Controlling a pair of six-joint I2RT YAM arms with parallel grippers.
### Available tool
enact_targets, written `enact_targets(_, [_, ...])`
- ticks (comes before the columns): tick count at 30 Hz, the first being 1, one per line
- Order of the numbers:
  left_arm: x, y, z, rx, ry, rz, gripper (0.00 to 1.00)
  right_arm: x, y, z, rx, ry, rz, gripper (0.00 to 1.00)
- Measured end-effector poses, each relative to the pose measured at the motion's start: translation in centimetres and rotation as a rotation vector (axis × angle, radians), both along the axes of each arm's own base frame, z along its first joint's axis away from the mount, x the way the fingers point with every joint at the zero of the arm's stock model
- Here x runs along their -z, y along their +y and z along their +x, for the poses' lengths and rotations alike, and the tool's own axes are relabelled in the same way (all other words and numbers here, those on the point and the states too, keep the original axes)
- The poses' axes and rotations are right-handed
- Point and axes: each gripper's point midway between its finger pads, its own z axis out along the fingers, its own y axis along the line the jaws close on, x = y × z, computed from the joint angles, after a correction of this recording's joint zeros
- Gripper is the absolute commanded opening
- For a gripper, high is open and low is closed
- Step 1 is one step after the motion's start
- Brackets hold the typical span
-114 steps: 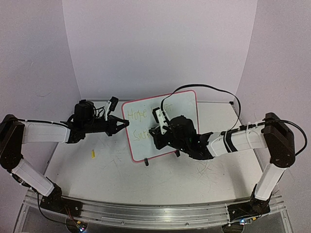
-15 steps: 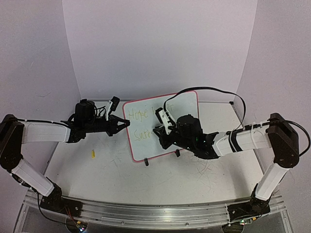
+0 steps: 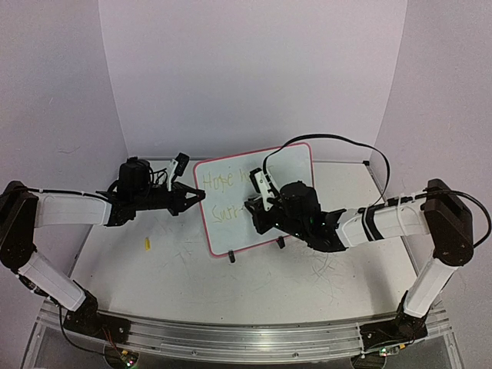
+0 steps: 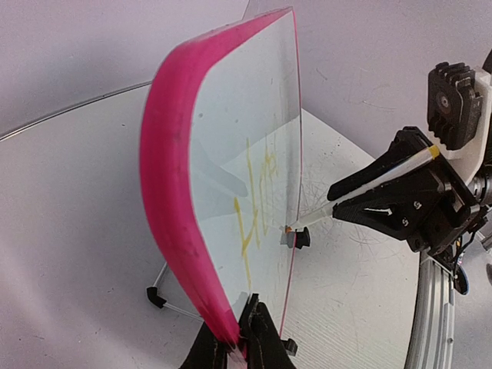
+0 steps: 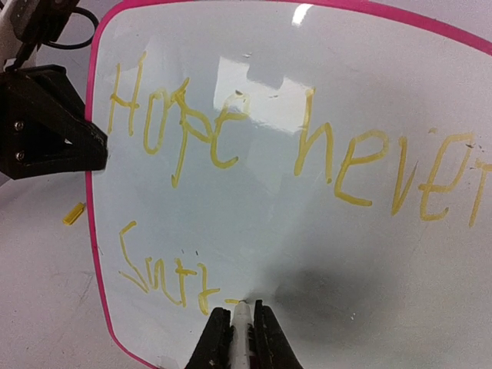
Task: Write a sentence on the whiteboard
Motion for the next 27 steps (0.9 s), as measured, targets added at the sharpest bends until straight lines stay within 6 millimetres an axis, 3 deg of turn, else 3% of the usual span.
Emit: enact_targets(27, [0.02, 0.03, 0.06, -0.004, 0.0, 0.001, 0.0, -0.84, 0.19, 0.25, 0.002, -0.016, 0.02, 0.0])
